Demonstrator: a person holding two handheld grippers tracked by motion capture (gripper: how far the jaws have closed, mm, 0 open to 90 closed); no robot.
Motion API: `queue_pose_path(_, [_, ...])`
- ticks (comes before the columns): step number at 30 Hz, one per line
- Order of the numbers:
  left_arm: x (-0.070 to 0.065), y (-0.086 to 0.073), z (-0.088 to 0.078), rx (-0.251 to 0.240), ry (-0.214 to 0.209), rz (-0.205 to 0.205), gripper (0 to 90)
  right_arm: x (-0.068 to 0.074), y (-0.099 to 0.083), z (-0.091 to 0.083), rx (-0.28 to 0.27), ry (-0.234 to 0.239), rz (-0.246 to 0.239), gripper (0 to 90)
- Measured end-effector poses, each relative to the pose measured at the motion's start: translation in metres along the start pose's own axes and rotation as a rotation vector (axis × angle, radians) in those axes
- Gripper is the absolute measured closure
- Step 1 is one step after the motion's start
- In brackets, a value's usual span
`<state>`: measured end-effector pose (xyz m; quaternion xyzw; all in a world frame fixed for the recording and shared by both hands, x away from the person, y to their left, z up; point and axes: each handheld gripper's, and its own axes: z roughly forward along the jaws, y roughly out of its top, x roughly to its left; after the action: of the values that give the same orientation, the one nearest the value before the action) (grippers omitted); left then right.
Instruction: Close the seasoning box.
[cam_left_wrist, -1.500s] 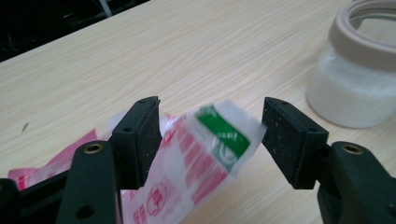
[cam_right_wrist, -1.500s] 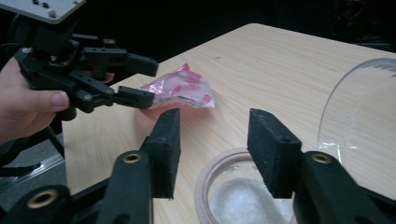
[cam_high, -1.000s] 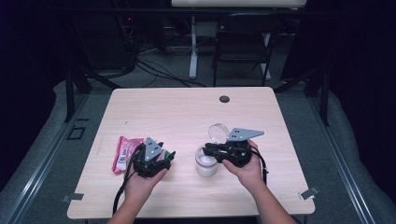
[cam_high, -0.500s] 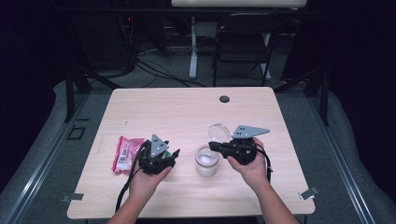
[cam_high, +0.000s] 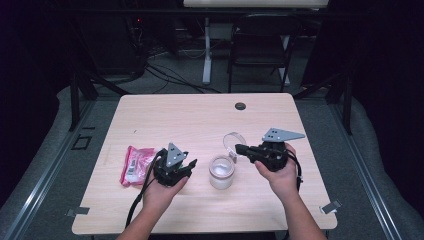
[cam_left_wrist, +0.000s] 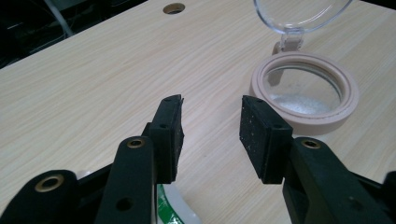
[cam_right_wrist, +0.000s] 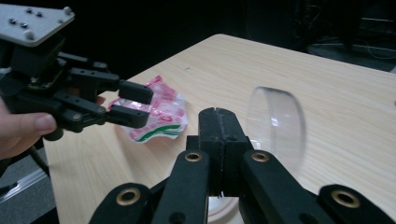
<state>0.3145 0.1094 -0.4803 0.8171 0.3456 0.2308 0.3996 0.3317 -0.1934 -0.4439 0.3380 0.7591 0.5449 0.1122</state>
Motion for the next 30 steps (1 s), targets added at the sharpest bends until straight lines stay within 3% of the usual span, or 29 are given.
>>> queue_pose_path(8, [-0.005, 0.005, 0.003, -0.014, -0.02, 0.009, 66.9, -0.022, -0.005, -0.01, -0.014, -0.057, 0.062, 90.0])
queue_pose_path(19, [-0.011, 0.012, 0.007, -0.012, -0.076, 0.031, 81.7, -0.035, -0.014, -0.007, 0.009, -0.137, 0.088, 90.0])
queue_pose_path(24, [-0.014, 0.016, 0.009, -0.013, -0.095, 0.036, 88.7, -0.041, -0.019, -0.001, 0.032, -0.14, 0.102, 90.0])
queue_pose_path(30, [-0.018, 0.024, 0.013, -0.01, -0.112, 0.049, 90.0, -0.042, -0.022, 0.004, 0.037, -0.144, 0.106, 90.0])
